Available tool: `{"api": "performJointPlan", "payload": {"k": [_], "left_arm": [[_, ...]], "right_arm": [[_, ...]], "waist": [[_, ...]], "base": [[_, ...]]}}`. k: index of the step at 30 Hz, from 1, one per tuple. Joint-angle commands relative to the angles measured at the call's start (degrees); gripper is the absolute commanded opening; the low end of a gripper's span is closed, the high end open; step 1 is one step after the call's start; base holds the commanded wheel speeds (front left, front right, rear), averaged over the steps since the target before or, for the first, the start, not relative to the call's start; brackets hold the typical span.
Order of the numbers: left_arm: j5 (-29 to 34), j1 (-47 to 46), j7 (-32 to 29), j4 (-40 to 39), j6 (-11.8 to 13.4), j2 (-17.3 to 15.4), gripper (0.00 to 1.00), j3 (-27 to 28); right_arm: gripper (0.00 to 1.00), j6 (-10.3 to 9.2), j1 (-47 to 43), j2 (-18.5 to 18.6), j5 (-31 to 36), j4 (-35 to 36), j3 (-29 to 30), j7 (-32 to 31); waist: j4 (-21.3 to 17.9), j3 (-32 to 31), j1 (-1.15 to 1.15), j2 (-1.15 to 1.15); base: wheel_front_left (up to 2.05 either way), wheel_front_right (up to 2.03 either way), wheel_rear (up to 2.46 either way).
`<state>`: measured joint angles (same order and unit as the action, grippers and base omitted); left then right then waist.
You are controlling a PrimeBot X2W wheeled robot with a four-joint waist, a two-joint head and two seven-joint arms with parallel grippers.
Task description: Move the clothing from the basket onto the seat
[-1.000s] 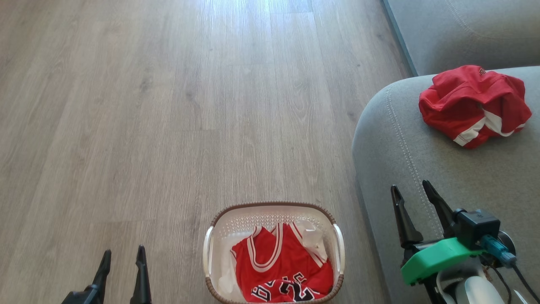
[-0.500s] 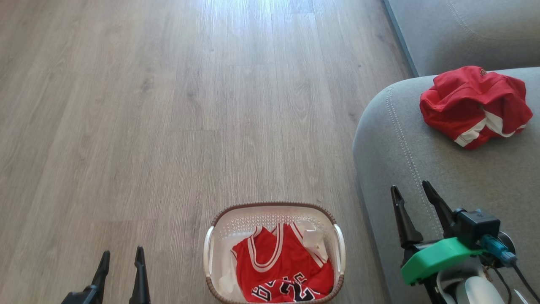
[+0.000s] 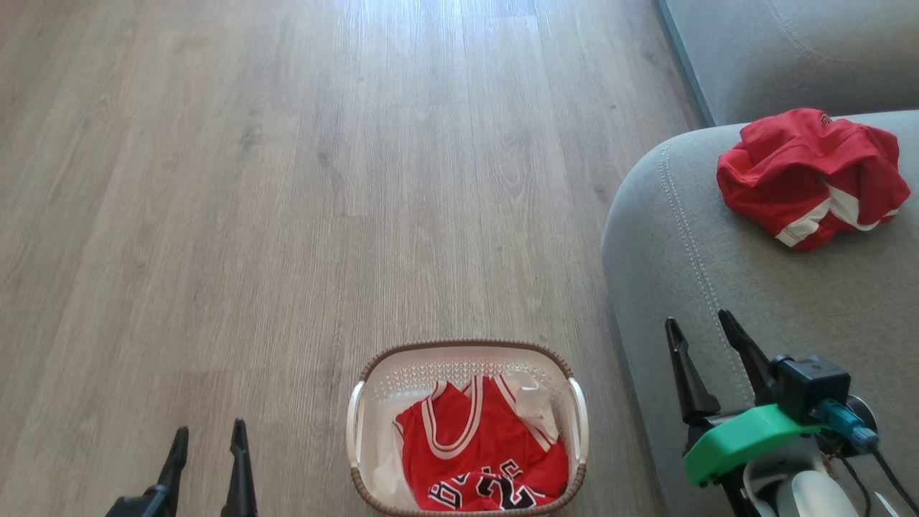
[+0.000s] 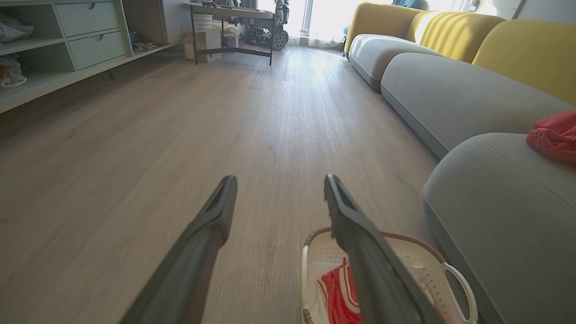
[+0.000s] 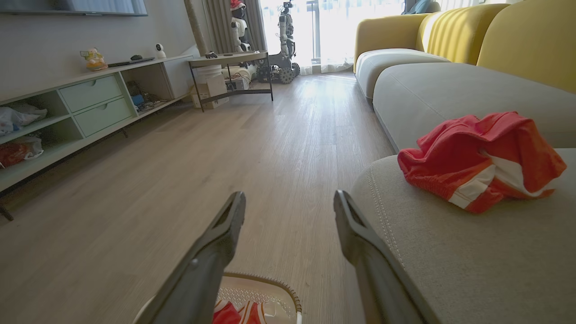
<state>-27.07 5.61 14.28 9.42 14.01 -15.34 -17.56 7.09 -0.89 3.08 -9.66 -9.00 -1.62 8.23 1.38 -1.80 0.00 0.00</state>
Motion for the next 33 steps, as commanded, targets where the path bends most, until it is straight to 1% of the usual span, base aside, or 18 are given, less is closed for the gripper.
{"api": "performJointPlan", "payload": {"k": [1,4,7,11,17,21,29,31,32,33], "left_arm": [[0.8,-2.5,0.72,-1.36,-0.46,-0.59,1.0,2.21],[1.08,-3.29,0.45,-0.7,-1.17,-0.37,1.0,1.06],[1.65,-5.05,-0.02,0.91,-2.41,0.04,1.0,-0.74],[2.87,-8.89,-0.72,3.86,-4.36,1.16,1.0,-3.74],[5.07,-16.67,-1.96,10.1,-7.83,3.82,1.0,-8.65],[5.93,-22.53,-2.93,16.22,-10.14,5.81,1.0,-10.98],[8.01,-33.9,-3.66,29.9,-13.77,9.53,1.0,-15.08],[8.78,-36.32,-3.93,32.92,-14.71,10.09,1.0,-16.41],[8.78,-36.32,-3.93,32.92,-14.71,10.09,1.0,-16.41],[9.17,-37.44,-4.22,34.48,-15.28,10.34,1.0,-17.14]], "right_arm": [[1.0,0.4,1.08,-0.2,-0.4,1.6,-0.89,0.35],[1.0,0.4,1.16,-0.2,-0.2,1.32,-0.18,0.67],[1.0,0.4,1.44,-0.2,0.39,1.55,1.09,0.94],[1.0,0.4,2.98,-0.2,1.62,3.18,2.95,1.76],[1.0,0.4,7.57,-0.2,3.33,6.4,4.55,2.66],[1.0,0.4,12.03,-0.2,4.25,8.0,4.7,3.14],[1.0,0.4,21.79,-0.2,5.89,9.98,3.73,4.39],[1.0,0.4,23.76,-0.2,5.84,10.46,3.65,4.77],[1.0,0.4,23.76,-0.2,5.84,10.46,3.65,4.77],[1.0,0.4,24.6,-0.2,5.79,10.67,3.62,4.97]], "waist": [[0.02,0.13,0.0,0.0],[0.02,0.71,0.0,0.0],[-0.12,1.83,0.0,0.0],[-0.63,5.43,0.0,0.0],[-2.13,13.45,0.0,0.0],[-3.63,19.65,0.0,0.0],[-6.95,31.02,0.0,0.0],[-7.67,33.45,0.0,0.0],[-7.67,33.45,0.0,0.0],[-7.95,34.47,0.0,0.0]], "base": [[0.0,0.0,0.0],[0.0,0.0,0.0],[0.0,0.0,0.0],[0.0,0.0,0.0],[0.0,0.0,0.0],[0.0,0.0,0.0],[0.0,0.0,0.0],[0.0,0.0,0.0],[0.0,0.0,0.0],[0.0,0.0,0.0]]}}
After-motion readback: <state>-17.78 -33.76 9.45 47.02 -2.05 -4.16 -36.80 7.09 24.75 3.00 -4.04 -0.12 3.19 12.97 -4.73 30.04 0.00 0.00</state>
